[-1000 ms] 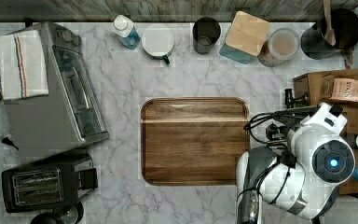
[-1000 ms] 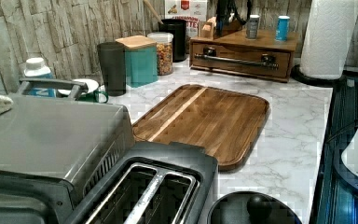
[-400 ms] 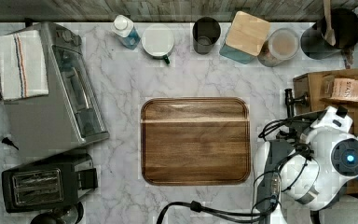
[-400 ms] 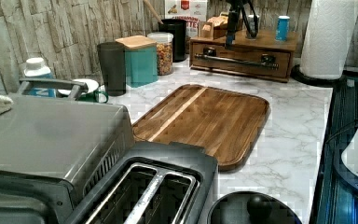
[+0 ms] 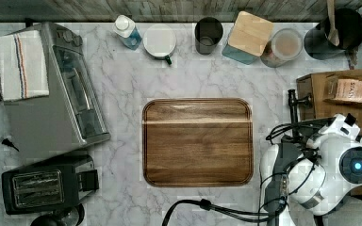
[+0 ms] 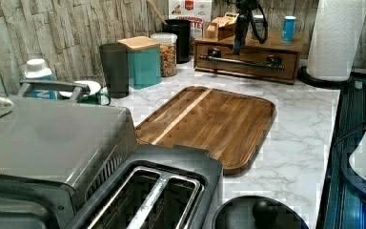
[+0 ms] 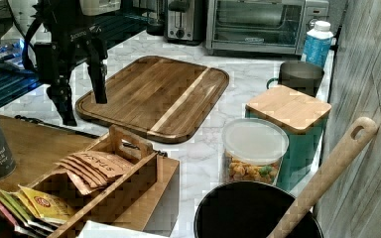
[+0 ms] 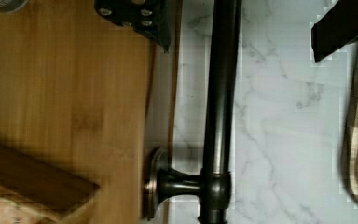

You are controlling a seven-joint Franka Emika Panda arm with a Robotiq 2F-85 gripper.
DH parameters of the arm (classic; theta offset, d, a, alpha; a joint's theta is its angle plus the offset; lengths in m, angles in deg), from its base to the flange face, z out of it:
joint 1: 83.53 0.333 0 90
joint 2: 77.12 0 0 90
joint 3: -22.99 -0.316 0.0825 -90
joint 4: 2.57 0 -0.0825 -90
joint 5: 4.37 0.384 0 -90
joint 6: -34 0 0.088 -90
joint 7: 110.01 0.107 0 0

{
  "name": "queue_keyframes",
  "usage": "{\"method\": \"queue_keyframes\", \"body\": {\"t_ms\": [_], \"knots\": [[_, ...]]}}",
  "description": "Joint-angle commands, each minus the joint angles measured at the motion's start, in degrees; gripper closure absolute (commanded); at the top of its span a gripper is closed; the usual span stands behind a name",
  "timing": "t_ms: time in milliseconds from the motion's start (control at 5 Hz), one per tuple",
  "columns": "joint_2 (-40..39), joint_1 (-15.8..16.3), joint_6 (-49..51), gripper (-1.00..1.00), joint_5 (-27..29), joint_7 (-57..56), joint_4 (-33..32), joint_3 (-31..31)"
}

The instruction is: Open the drawer.

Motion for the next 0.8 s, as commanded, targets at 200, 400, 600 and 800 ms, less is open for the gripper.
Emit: {"method": "queue_keyframes", "body": {"t_ms": [200, 400, 600, 800], "knots": [[-0.13, -0.86, -2.54, -1.00, 9.24, -3.67, -0.09, -0.43], [0.78, 1.28, -3.99, -1.00, 10.72, -2.67, -2.44, 1.00], [0.84, 0.52, -5.69, -1.00, 10.26, -1.62, -3.75, -0.19], [-1.07, -0.05, -8.50, -1.00, 12.80, -3.75, -4.57, -0.92]]}}
